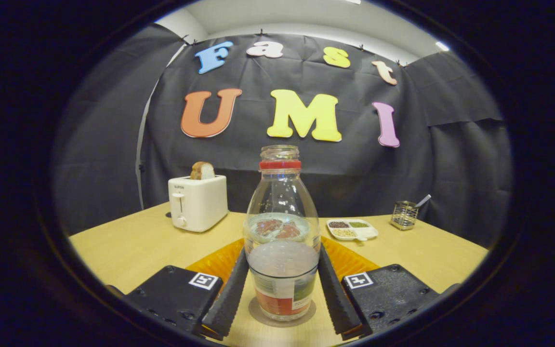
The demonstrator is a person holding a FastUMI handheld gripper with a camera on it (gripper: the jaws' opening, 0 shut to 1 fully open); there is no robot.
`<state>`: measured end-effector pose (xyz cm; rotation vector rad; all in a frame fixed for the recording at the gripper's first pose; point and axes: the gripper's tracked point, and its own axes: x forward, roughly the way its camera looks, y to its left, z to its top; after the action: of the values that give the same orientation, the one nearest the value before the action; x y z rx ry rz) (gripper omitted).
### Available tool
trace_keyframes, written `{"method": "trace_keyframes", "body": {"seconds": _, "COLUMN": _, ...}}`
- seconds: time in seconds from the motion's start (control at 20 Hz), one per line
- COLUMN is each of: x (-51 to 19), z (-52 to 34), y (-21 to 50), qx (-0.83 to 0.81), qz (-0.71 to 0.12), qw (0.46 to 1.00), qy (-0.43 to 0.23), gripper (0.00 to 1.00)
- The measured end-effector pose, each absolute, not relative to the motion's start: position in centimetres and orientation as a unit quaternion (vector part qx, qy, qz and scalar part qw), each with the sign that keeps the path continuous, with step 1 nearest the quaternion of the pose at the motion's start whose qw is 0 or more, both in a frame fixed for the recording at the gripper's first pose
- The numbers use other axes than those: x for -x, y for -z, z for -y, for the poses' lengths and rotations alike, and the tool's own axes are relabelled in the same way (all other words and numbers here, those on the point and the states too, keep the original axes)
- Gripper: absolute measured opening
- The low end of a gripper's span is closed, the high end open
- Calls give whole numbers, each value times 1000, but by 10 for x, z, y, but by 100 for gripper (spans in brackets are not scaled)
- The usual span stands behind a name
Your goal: Take the bottle from table, then pour the juice into the cup, finally place the bottle on the coaster
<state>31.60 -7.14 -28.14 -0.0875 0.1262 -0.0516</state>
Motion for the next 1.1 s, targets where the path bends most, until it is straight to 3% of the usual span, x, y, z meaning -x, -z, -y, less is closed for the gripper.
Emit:
{"method": "trace_keyframes", "body": {"seconds": 0.4, "x": -313, "z": 82, "y": 286, "qx": 27, "qz": -55, "qw": 997, "qy": 40, "gripper": 83}}
{"method": "trace_keyframes", "body": {"seconds": 0.55, "x": -312, "z": 80, "y": 285, "qx": 25, "qz": -55, "qw": 997, "qy": 36, "gripper": 93}}
{"method": "trace_keyframes", "body": {"seconds": 0.7, "x": -307, "z": 79, "y": 282, "qx": 31, "qz": -56, "qw": 997, "qy": 36, "gripper": 96}}
{"method": "trace_keyframes", "body": {"seconds": 1.1, "x": -289, "z": 80, "y": 254, "qx": 27, "qz": -47, "qw": 998, "qy": 44, "gripper": 96}}
